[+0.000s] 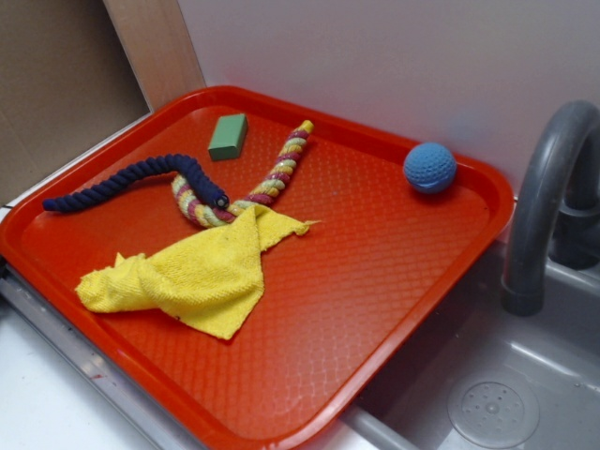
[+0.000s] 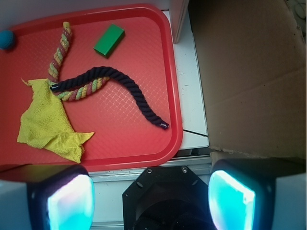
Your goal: Grab the blue ball.
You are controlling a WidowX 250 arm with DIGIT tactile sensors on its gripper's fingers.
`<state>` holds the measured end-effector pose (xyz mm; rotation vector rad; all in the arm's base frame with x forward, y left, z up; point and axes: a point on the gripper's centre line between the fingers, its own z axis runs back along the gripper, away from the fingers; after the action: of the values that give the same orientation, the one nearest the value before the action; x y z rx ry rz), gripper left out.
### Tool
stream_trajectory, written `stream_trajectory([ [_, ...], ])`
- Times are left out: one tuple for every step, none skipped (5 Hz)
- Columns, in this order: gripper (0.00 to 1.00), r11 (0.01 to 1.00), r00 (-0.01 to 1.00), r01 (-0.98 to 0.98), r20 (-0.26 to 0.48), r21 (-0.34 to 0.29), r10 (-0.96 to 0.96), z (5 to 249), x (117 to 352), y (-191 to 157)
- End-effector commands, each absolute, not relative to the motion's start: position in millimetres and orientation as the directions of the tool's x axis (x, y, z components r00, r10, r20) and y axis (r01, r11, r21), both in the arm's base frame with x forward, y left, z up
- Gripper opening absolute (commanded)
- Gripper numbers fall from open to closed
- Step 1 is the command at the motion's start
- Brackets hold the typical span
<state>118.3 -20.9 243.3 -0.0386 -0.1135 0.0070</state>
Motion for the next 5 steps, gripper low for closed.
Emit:
stream_trajectory([
  [1.0, 0.999, 0.994, -0.005, 0.113, -0.039, 0.009, 243.3, 118.3, -20.9],
  [1.0, 0.997, 0.985, -0.032, 0.167, -0.067, 0.043, 233.8, 133.7, -42.1],
  [1.0, 0.997, 0.969, 0.008, 0.247, -0.078, 0.012, 228.1, 154.3, -71.4],
  [1.0, 0.987, 0.933, 0.012, 0.357, -0.159, 0.046, 232.0, 175.6, -105.2],
  [1.0, 0.97, 0.911, 0.05, 0.409, -0.236, 0.053, 231.9, 204.9, -140.7],
])
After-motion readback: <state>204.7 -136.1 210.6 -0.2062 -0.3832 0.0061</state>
